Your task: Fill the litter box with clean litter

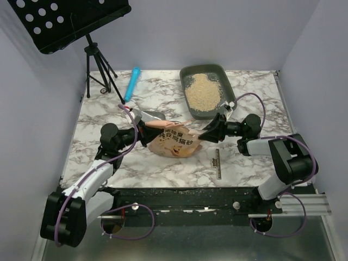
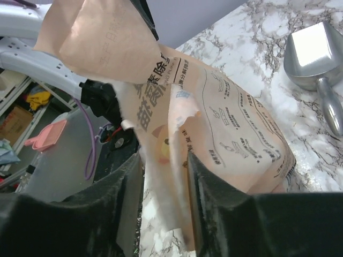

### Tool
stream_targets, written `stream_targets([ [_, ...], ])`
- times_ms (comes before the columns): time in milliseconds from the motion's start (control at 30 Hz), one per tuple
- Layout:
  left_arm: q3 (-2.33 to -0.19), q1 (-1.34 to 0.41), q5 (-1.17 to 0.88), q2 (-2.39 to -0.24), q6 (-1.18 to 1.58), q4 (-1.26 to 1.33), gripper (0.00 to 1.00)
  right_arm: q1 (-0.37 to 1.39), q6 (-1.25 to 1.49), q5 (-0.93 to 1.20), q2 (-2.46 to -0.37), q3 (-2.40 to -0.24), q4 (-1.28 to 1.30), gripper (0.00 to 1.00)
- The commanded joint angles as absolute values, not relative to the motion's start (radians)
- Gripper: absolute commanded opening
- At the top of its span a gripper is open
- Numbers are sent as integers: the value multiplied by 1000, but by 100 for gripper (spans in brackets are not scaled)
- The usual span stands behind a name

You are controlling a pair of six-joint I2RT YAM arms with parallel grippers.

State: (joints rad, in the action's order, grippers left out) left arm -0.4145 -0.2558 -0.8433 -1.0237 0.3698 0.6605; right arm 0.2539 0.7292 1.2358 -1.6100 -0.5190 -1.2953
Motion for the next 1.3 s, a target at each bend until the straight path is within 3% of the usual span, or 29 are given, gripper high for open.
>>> stream_targets([
  [0,-397,-253,-726,-916,383,687,0,249,727,1270,-1631,-538,-1677,53],
  [200,-400,-261,-713,-911,383,681,0,249,721,1270,-1678,-577,-1678,59],
  [433,-406,-267,-709,-928,387,681,0,253,712,1269,-1684,-601,-1678,56],
  [733,-410,-268,-703,-925,397,669,0,268,738,1267,-1720,-618,-1677,36],
  [800,-413,-270,-707,-920,406,663,0,271,756,1253,-1729,-621,-1678,24],
  [867,-420,-272,-704,-907,411,625,0,272,791,1226,-1735,-621,-1677,5],
  [900,-431,-272,-706,-899,416,583,0,270,813,1204,-1732,-611,-1677,1],
  [1267,-641,-267,-781,-809,566,-44,0,268,1244,1109,-1626,-496,-1672,1],
])
